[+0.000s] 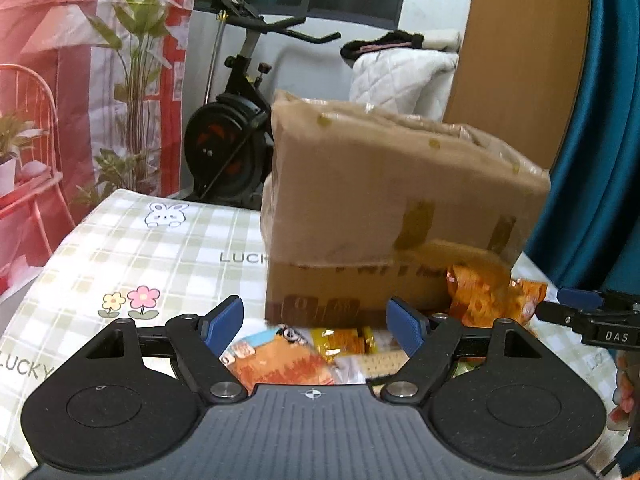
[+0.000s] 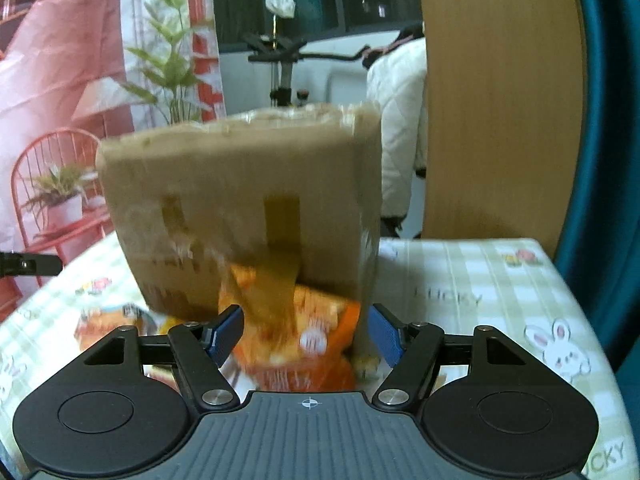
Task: Organize snacks
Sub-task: 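Lower both tools back to the snack pile in front of the box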
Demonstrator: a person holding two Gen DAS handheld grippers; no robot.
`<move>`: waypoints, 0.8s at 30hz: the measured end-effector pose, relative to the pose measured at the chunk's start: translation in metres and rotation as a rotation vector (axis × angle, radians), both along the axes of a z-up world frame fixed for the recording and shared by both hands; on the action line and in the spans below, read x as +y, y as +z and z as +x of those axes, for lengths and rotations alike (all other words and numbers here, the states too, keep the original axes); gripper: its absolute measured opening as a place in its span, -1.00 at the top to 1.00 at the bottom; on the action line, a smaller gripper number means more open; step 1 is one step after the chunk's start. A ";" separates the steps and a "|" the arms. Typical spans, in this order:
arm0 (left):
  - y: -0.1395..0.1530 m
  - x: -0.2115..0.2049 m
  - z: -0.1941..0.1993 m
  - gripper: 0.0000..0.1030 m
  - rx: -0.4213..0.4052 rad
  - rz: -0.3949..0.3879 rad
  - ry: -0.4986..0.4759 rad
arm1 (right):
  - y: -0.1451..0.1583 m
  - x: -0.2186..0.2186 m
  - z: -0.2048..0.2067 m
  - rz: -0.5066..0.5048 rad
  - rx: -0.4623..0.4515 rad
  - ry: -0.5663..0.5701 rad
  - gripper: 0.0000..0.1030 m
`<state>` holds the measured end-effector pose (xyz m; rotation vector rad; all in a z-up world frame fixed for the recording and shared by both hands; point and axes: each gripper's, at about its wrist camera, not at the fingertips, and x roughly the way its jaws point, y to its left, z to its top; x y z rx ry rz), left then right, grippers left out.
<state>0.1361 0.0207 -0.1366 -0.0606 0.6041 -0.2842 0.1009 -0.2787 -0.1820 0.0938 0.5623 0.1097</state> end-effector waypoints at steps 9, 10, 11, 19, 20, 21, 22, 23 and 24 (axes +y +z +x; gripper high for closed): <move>-0.012 0.002 -0.003 -0.56 0.023 0.021 0.006 | -0.040 0.024 0.025 -0.017 0.036 0.014 -0.80; -0.013 0.002 -0.003 -0.56 0.027 0.022 0.008 | -0.044 0.026 0.031 -0.019 0.039 0.011 -0.80; -0.013 0.003 -0.003 -0.56 0.030 0.024 0.010 | -0.048 0.028 0.036 -0.021 0.042 0.008 -0.80; -0.022 0.011 0.000 -0.56 0.065 0.034 0.032 | -0.059 0.039 0.054 -0.066 0.031 -0.008 -0.49; -0.023 0.011 0.000 -0.56 0.068 0.034 0.033 | -0.058 0.040 0.051 -0.068 0.028 -0.010 -0.44; -0.025 0.011 -0.001 -0.56 0.072 0.034 0.034 | -0.057 0.040 0.048 -0.060 0.029 -0.015 -0.36; -0.026 0.011 -0.001 -0.56 0.076 0.035 0.034 | -0.055 0.040 0.046 -0.046 0.030 -0.022 -0.26; -0.028 0.011 -0.001 -0.56 0.079 0.035 0.035 | -0.053 0.039 0.042 -0.029 0.032 -0.028 -0.26; -0.030 0.012 -0.002 -0.56 0.084 0.035 0.035 | -0.050 0.037 0.037 -0.010 0.034 -0.033 -0.24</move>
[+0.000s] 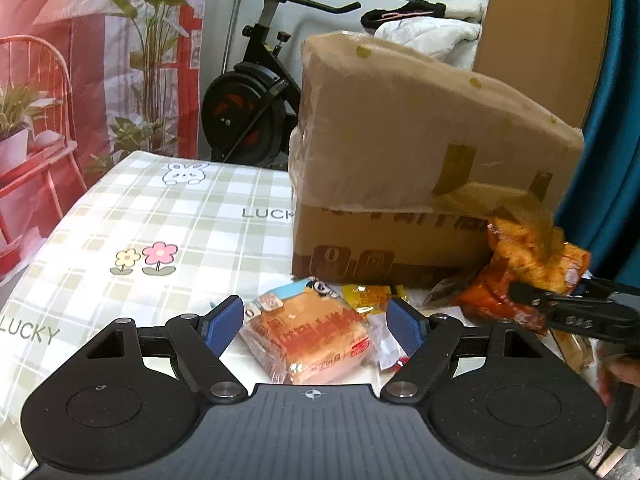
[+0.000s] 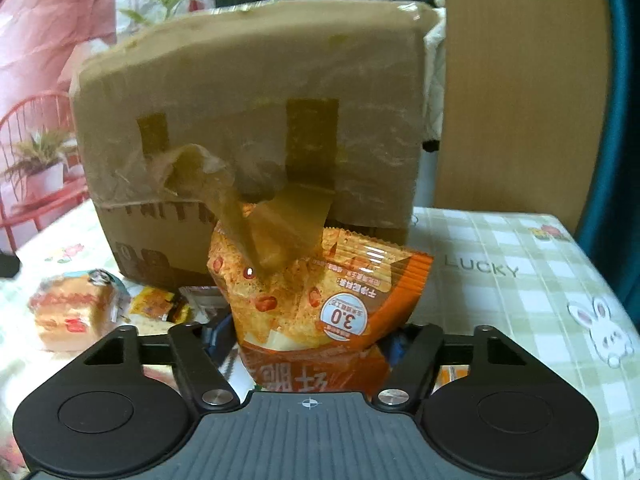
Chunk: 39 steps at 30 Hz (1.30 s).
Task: Organize snacks
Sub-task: 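Lower both tools back to the snack pile in front of the box, then grasp the red packet with the left tool while the right tool grasps the orange chip bag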
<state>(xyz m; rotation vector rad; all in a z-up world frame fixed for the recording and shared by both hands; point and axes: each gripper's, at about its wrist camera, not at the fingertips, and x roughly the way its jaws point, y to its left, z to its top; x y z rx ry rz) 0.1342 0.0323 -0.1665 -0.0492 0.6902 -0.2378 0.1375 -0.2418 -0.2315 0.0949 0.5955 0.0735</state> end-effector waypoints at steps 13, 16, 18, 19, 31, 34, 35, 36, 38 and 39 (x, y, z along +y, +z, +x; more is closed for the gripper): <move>-0.009 -0.001 -0.003 -0.51 0.035 -0.024 -0.012 | 0.024 -0.027 -0.042 0.179 0.040 -0.003 -0.18; -0.009 -0.005 -0.005 -0.42 0.032 -0.033 -0.046 | 0.023 -0.029 -0.048 0.209 0.058 0.001 -0.18; -0.009 -0.010 -0.007 -0.35 0.034 -0.043 -0.073 | 0.022 -0.029 -0.052 0.224 0.069 0.003 -0.18; -0.010 -0.012 -0.008 -0.33 0.038 -0.047 -0.087 | 0.021 -0.029 -0.053 0.227 0.077 0.003 -0.18; -0.058 -0.074 -0.007 -0.34 0.134 0.021 -0.237 | 0.009 -0.034 -0.069 0.252 0.109 -0.026 -0.18; -0.066 -0.085 -0.004 -0.36 0.144 0.045 -0.239 | 0.010 -0.038 -0.071 0.256 0.102 -0.033 -0.18; -0.069 -0.088 -0.003 -0.36 0.148 0.054 -0.238 | 0.010 -0.038 -0.071 0.256 0.101 -0.035 -0.18; -0.071 -0.090 -0.003 -0.36 0.152 0.064 -0.235 | 0.010 -0.039 -0.071 0.257 0.102 -0.037 -0.18; -0.076 -0.094 -0.004 -0.36 0.158 0.086 -0.215 | 0.008 -0.039 -0.072 0.260 0.103 -0.038 -0.18; -0.077 -0.095 -0.005 -0.36 0.151 0.092 -0.207 | 0.008 -0.039 -0.072 0.261 0.104 -0.038 -0.18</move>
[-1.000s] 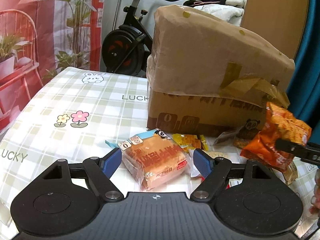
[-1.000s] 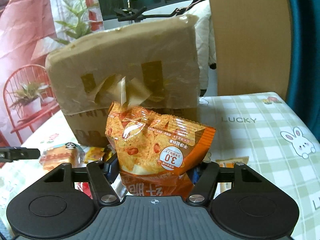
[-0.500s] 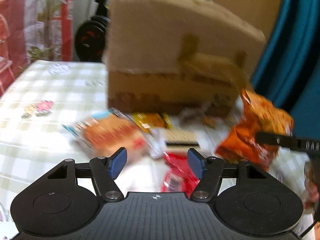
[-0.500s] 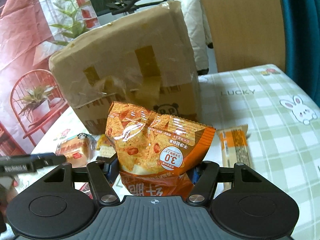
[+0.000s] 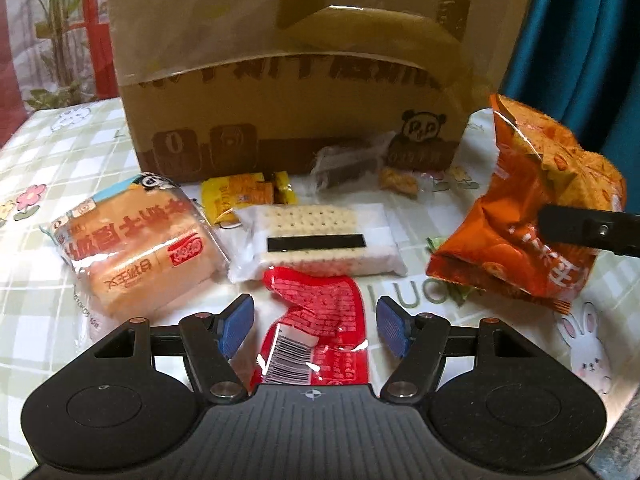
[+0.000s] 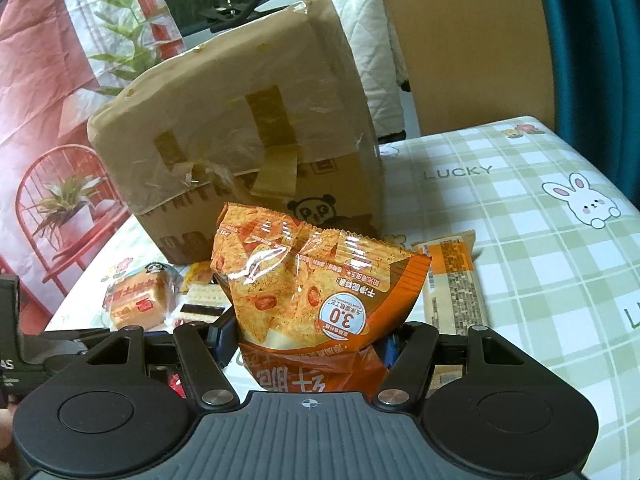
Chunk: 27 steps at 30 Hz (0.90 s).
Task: Organize snacks
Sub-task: 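Grasp the red packet with the left tool while the right tool grasps the orange chip bag, then carry both bags over the box and release them with both tools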
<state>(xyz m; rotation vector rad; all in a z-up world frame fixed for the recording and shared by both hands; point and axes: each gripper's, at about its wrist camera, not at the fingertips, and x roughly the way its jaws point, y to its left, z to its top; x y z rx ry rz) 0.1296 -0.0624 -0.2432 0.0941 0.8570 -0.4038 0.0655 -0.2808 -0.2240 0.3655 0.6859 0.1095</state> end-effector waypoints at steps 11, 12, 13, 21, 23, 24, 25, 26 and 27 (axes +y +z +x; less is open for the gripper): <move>-0.001 0.001 -0.004 -0.03 -0.015 0.015 0.023 | -0.004 0.008 -0.002 0.007 0.006 0.009 -0.18; 0.001 0.006 -0.007 -0.03 -0.013 0.009 0.023 | -0.004 0.009 -0.002 0.007 0.006 0.009 -0.18; 0.002 0.007 -0.009 -0.02 -0.012 0.007 0.024 | -0.004 0.009 -0.002 0.006 0.006 0.010 -0.18; 0.007 0.018 -0.018 -0.02 -0.009 -0.013 0.042 | -0.004 0.016 -0.005 0.008 0.006 0.026 -0.18; 0.009 0.020 -0.021 -0.02 -0.015 -0.014 0.047 | -0.004 0.017 -0.006 0.010 0.007 0.029 -0.18; 0.010 0.022 -0.022 -0.02 -0.020 -0.012 0.051 | -0.004 0.018 -0.006 0.011 0.007 0.030 -0.18; 0.011 0.023 -0.024 -0.02 -0.024 -0.011 0.054 | -0.004 0.019 -0.007 0.012 0.008 0.033 -0.18; 0.012 0.024 -0.025 -0.02 -0.029 -0.013 0.055 | -0.004 0.020 -0.007 0.013 0.007 0.037 -0.18; 0.014 0.025 -0.027 -0.02 -0.033 -0.017 0.057 | -0.004 0.021 -0.008 0.014 0.007 0.042 -0.18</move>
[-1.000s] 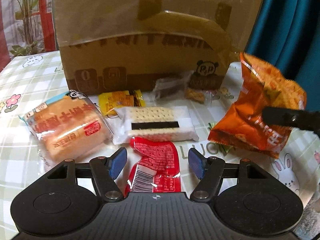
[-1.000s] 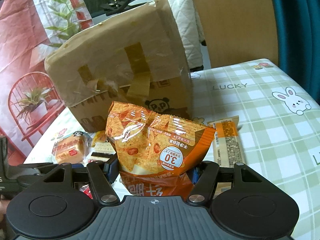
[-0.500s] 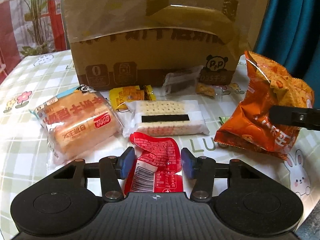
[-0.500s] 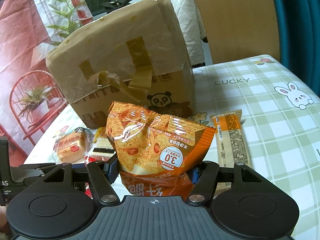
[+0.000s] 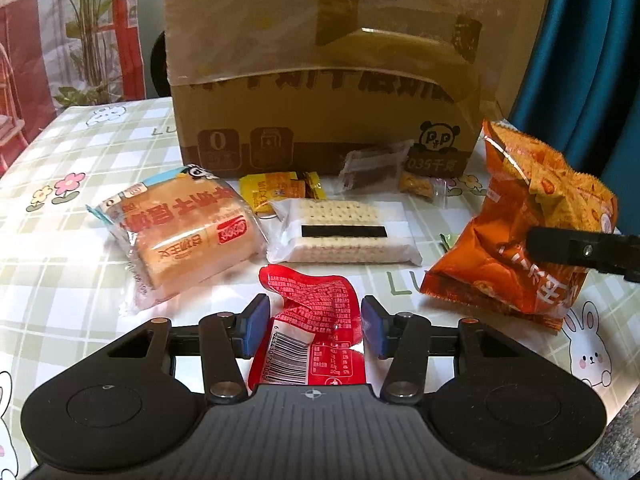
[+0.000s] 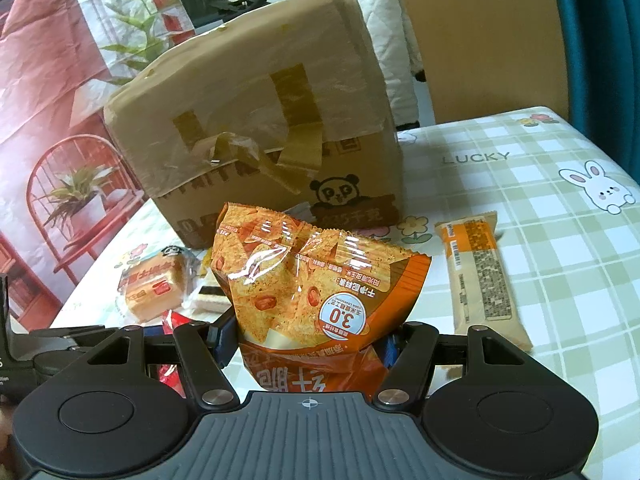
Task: Organize snacks
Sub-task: 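Carry both bags over the box and release them with both tools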
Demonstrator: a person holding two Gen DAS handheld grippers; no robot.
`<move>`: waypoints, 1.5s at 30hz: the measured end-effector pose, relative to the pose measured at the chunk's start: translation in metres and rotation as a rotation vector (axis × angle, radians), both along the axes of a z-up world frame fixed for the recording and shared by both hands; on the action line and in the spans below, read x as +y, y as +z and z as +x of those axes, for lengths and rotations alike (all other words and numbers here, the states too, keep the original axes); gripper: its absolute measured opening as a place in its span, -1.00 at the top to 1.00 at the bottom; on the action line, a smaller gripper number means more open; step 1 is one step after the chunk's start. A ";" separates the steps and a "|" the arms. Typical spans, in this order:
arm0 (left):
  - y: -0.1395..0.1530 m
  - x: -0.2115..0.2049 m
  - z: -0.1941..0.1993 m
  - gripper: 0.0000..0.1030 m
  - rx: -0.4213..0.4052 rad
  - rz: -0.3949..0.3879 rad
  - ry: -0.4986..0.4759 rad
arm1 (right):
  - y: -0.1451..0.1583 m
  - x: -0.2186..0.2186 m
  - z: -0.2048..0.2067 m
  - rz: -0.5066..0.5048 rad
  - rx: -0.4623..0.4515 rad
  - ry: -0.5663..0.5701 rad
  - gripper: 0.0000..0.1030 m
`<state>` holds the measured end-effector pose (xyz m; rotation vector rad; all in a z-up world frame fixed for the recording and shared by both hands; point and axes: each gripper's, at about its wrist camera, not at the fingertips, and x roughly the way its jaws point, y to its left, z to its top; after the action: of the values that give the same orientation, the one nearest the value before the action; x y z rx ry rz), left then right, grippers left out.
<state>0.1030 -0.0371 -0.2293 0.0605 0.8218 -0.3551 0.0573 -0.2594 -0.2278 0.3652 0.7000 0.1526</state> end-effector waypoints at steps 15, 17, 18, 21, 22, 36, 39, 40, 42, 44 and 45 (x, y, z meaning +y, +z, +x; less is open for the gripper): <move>0.053 0.023 -0.011 -0.02 -0.184 -0.047 0.038 | 0.048 0.015 -0.001 0.005 -0.125 0.075 -0.18; 0.066 0.028 -0.009 -0.02 -0.223 -0.063 0.046 | 0.063 0.013 0.001 0.015 -0.164 0.075 -0.18; 0.075 0.030 -0.007 -0.02 -0.245 -0.073 0.051 | 0.072 0.012 0.003 0.022 -0.187 0.074 -0.18; 0.095 0.032 0.001 -0.02 -0.294 -0.101 0.058 | 0.097 0.007 0.011 0.030 -0.251 0.069 -0.18; 0.103 0.032 0.004 -0.02 -0.314 -0.109 0.057 | 0.105 0.006 0.016 0.028 -0.272 0.070 -0.18; 0.190 -0.005 0.093 -0.03 -0.497 -0.232 0.035 | 0.192 -0.020 0.131 -0.130 -0.503 -0.002 -0.18; 0.198 -0.020 0.123 -0.03 -0.466 -0.260 0.026 | 0.183 -0.013 0.165 -0.160 -0.468 0.011 -0.18; 0.199 -0.026 0.132 -0.03 -0.463 -0.257 0.023 | 0.179 -0.012 0.174 -0.160 -0.454 0.012 -0.19; 0.198 -0.035 0.146 -0.04 -0.467 -0.252 0.023 | 0.171 -0.009 0.187 -0.174 -0.427 -0.007 -0.27; 0.193 -0.043 0.160 -0.12 -0.446 -0.244 0.004 | 0.163 -0.004 0.191 -0.201 -0.414 -0.020 -0.39; 0.189 -0.042 0.164 -0.21 -0.424 -0.244 -0.005 | 0.160 0.001 0.190 -0.209 -0.413 -0.024 -0.58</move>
<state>0.2670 -0.0794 -0.0400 -0.0881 0.3553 -0.4274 0.2476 -0.2589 -0.0681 0.1335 0.2986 0.1251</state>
